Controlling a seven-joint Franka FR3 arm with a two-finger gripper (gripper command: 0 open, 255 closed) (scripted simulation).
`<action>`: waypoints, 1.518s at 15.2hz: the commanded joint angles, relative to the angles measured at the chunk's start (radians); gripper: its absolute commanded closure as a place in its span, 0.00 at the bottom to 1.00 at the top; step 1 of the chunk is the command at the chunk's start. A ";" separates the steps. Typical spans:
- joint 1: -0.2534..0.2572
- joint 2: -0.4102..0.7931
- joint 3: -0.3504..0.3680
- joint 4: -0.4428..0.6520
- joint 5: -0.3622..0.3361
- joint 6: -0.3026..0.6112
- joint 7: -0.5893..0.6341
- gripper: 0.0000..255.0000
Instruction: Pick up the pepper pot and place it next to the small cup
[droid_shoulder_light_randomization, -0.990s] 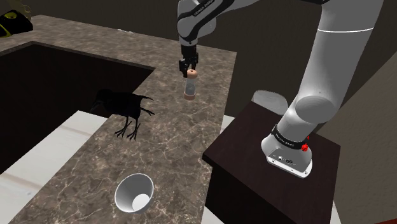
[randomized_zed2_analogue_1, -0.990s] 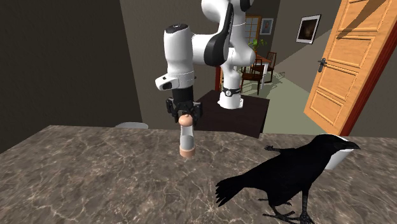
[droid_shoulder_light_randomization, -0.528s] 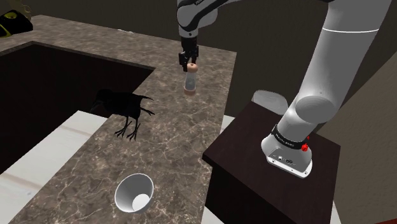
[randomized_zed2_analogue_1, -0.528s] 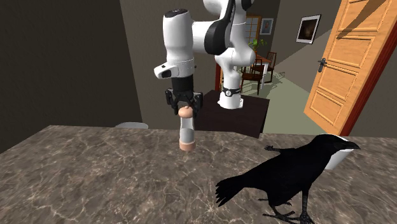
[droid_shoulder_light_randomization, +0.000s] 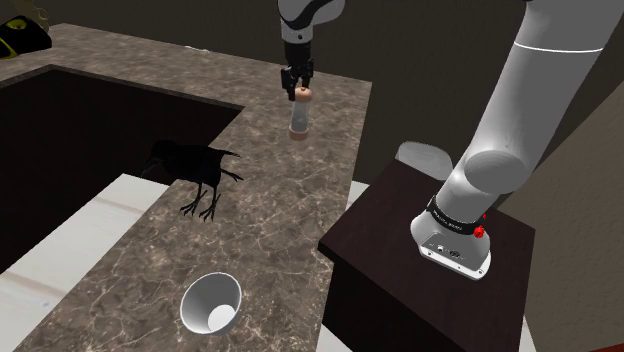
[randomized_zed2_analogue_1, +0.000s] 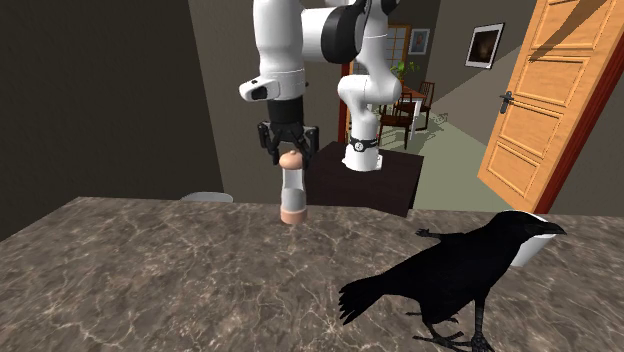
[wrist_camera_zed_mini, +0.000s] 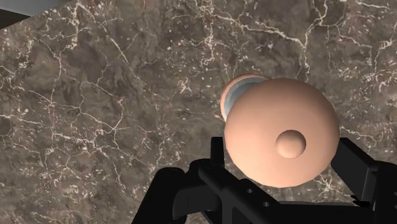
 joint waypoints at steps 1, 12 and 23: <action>0.000 -0.009 0.000 0.014 0.000 -0.023 -0.001 1.00; 0.000 -0.052 0.000 0.110 0.000 -0.162 -0.002 1.00; 0.000 -0.070 0.000 0.235 -0.001 -0.305 -0.003 1.00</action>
